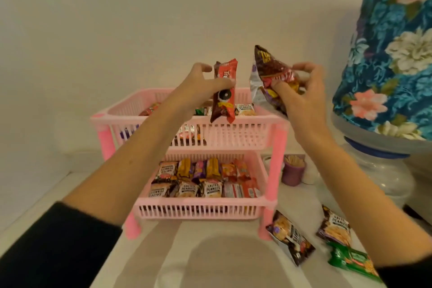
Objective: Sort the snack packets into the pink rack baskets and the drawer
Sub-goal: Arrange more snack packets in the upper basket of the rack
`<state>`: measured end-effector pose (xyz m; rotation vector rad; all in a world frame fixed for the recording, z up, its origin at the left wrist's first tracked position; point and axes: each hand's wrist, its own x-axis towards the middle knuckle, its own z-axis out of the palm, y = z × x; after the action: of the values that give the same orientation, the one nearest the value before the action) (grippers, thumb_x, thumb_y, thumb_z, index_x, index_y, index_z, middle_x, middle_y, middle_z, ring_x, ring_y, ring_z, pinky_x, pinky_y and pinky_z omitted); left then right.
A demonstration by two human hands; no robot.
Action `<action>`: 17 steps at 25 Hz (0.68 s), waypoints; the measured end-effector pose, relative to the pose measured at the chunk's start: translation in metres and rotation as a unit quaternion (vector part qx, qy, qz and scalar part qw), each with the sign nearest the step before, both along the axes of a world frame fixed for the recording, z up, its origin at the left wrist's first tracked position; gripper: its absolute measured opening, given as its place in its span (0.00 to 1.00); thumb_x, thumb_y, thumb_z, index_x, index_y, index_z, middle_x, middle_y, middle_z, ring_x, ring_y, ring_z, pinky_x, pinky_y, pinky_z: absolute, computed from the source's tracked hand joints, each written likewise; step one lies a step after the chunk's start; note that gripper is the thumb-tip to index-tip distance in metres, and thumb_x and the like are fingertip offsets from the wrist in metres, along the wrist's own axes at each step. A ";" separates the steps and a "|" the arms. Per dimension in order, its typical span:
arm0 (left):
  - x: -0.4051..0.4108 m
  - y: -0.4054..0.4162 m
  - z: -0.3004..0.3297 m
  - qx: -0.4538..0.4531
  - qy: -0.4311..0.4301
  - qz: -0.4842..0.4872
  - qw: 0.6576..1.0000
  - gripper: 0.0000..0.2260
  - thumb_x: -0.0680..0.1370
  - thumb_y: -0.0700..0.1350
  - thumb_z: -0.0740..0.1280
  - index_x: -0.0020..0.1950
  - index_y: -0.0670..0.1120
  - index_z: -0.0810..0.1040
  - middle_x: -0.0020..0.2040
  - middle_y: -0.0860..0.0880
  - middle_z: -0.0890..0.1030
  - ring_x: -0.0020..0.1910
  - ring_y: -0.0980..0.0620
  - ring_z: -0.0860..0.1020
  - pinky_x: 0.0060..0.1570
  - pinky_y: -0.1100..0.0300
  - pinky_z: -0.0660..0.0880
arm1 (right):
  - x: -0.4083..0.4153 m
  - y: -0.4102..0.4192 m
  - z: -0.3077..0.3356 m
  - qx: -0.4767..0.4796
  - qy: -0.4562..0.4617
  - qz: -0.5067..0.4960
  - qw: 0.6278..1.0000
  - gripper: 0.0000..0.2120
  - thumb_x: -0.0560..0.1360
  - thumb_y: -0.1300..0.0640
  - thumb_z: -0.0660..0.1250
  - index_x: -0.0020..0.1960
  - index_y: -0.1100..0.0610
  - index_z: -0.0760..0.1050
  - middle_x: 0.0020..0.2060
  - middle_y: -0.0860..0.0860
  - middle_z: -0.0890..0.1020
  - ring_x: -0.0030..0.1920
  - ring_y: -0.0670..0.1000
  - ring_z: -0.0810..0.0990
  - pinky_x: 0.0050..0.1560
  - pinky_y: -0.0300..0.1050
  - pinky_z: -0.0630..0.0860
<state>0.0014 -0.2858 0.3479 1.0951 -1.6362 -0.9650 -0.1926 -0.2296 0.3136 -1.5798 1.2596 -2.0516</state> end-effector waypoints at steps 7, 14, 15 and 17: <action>-0.005 -0.090 -0.002 0.161 -0.214 -0.011 0.963 0.19 0.72 0.47 0.73 0.57 0.38 0.74 0.51 0.40 0.82 0.47 0.44 0.82 0.48 0.52 0.81 | 0.015 -0.102 0.033 0.211 0.288 -0.074 0.931 0.17 0.70 0.58 0.64 0.59 0.53 0.69 0.51 0.60 0.78 0.44 0.57 0.77 0.38 0.43 0.69; -0.011 -0.112 -0.023 0.235 -0.372 -0.090 0.893 0.18 0.76 0.43 0.69 0.63 0.38 0.72 0.47 0.46 0.80 0.40 0.50 0.80 0.29 0.63 0.78 | 0.028 -0.124 0.014 0.424 0.511 0.007 0.748 0.19 0.73 0.53 0.65 0.62 0.55 0.68 0.57 0.55 0.77 0.47 0.53 0.73 0.35 0.42 0.68; -0.011 -0.114 -0.025 0.217 -0.404 -0.088 0.884 0.20 0.76 0.46 0.69 0.65 0.39 0.72 0.51 0.46 0.80 0.41 0.51 0.79 0.32 0.63 0.78 | 0.028 -0.125 0.011 0.434 0.519 0.019 0.736 0.16 0.74 0.51 0.65 0.59 0.53 0.70 0.55 0.54 0.77 0.45 0.52 0.74 0.34 0.41 0.67; -0.011 -0.116 -0.027 0.121 -0.502 -0.052 0.855 0.23 0.76 0.52 0.68 0.67 0.43 0.73 0.58 0.46 0.79 0.44 0.50 0.79 0.38 0.63 0.77 | 0.025 -0.125 0.014 0.445 0.533 0.044 0.718 0.08 0.75 0.45 0.65 0.49 0.49 0.71 0.50 0.51 0.77 0.42 0.49 0.75 0.33 0.39 0.68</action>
<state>-0.0097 -0.4014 0.3205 1.8938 -2.4538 -0.6853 -0.1672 -0.3544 0.3272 -2.1087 1.9446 -0.0538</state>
